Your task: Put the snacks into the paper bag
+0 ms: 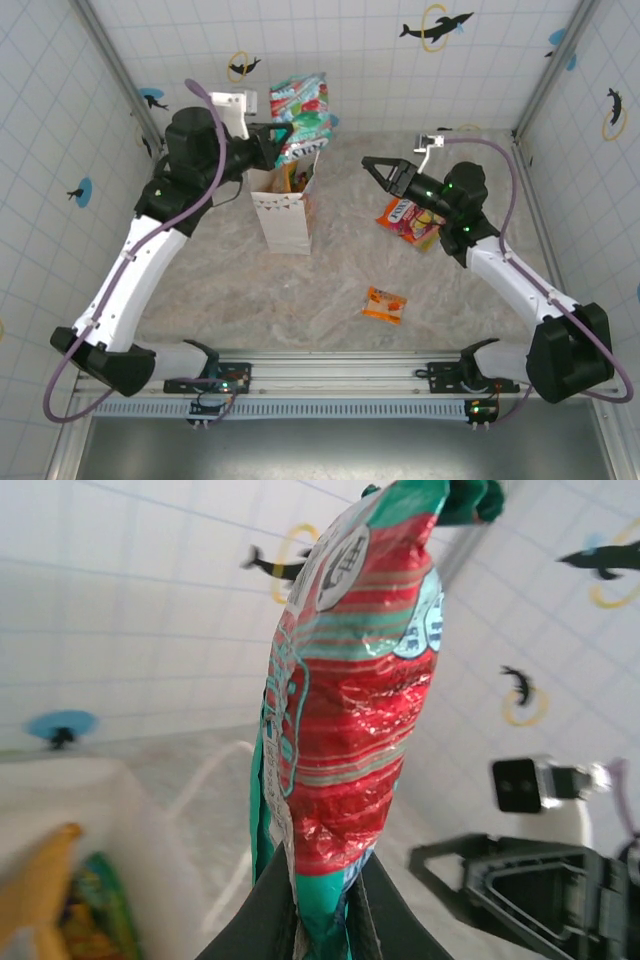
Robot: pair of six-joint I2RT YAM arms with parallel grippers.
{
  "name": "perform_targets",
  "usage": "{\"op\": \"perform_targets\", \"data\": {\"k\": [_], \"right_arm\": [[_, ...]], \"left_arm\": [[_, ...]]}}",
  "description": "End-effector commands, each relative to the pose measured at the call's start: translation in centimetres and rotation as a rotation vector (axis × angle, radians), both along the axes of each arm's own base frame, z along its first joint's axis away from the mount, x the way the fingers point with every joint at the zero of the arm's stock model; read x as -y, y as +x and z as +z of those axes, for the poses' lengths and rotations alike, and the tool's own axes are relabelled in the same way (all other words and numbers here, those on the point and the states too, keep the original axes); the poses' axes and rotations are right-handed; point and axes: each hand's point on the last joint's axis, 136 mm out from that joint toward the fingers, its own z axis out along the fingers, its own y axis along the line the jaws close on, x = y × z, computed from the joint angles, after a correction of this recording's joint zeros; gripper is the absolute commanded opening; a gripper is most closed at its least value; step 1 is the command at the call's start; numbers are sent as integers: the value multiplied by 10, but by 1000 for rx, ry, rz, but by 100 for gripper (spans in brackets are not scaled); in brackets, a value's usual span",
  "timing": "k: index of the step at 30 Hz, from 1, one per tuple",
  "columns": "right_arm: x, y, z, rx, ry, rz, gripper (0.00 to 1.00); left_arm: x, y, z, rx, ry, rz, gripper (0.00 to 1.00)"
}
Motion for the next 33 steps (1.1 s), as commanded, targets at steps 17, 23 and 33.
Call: {"op": "perform_targets", "data": {"k": [17,23,33], "right_arm": [[10,-3,-42,-67,-114,-24,52],[16,-2,-44,-76,-102,-27,52],[24,-2,-44,-86,-87,-38,52]], "left_arm": [[-68,69,-95,-179,730,309,0],[-67,87,-111,-170,820,308,0],[-60,102,-139,-230,852,295,0]]}}
